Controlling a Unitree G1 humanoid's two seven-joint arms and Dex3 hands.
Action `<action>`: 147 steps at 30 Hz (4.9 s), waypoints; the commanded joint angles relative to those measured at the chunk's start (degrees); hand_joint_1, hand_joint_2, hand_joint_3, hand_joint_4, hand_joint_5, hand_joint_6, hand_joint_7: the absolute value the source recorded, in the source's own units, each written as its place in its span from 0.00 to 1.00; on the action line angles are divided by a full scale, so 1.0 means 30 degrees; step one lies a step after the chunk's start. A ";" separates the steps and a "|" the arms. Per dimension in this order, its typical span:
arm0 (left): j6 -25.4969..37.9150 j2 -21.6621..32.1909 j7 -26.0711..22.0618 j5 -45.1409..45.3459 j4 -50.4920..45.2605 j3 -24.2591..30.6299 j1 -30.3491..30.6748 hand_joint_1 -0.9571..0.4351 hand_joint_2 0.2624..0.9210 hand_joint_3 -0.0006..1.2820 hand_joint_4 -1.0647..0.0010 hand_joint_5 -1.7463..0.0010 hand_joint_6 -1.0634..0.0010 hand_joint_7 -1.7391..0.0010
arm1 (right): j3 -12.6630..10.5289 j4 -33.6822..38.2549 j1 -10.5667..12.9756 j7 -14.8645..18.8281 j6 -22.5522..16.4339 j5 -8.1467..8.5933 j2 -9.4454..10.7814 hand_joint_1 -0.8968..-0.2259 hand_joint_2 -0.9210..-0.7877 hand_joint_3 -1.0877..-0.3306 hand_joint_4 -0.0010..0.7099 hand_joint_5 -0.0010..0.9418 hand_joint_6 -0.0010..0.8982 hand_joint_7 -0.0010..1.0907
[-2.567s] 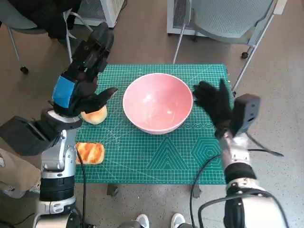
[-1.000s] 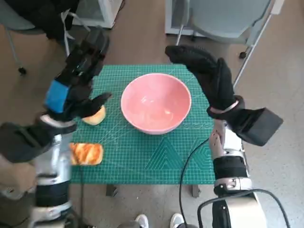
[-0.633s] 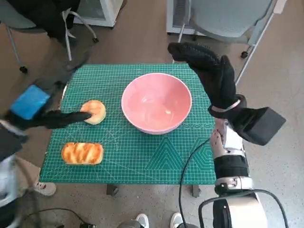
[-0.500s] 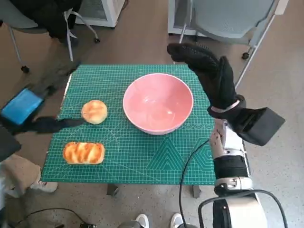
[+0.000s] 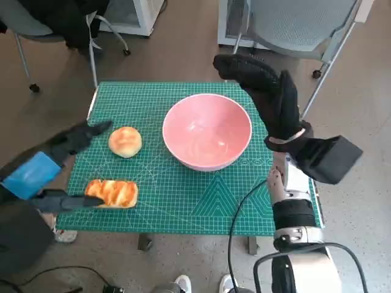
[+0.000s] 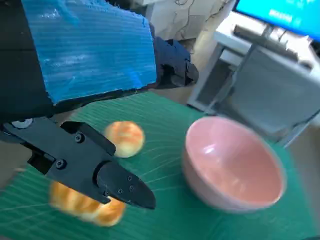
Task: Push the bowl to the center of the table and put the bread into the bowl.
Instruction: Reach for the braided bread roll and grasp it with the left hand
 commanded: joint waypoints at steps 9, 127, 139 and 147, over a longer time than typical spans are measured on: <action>0.0409 0.0592 -0.0140 0.0777 0.1410 -0.2561 0.0540 0.54 0.66 0.00 0.86 1.00 0.68 0.98 | -0.0066 0.0549 0.0155 0.0139 0.0311 0.0216 -0.0011 0.23 0.00 0.33 0.06 0.01 0.06 0.12; -0.2703 -0.4171 0.1529 0.8396 1.5451 -1.1003 -0.3548 0.69 0.97 0.03 0.27 0.42 0.36 0.32 | -0.0094 -0.0549 0.0509 0.0329 0.0599 0.0770 -0.0219 0.22 0.00 0.31 0.05 0.00 0.00 0.21; -0.3083 -0.4172 0.1351 0.8491 1.4902 -1.0303 -0.3498 0.69 0.97 0.03 0.28 0.39 0.35 0.35 | -0.0096 -0.0504 0.0484 0.0340 0.0597 0.0776 -0.0197 0.22 0.00 0.31 0.05 0.00 0.00 0.21; -0.3176 -0.4122 0.1328 0.8597 1.4280 -0.9920 -0.3386 0.69 0.97 0.03 0.28 0.37 0.34 0.37 | -0.0130 -0.0416 0.0451 0.0399 0.0590 0.0795 -0.0200 0.22 0.00 0.31 0.05 0.00 0.00 0.21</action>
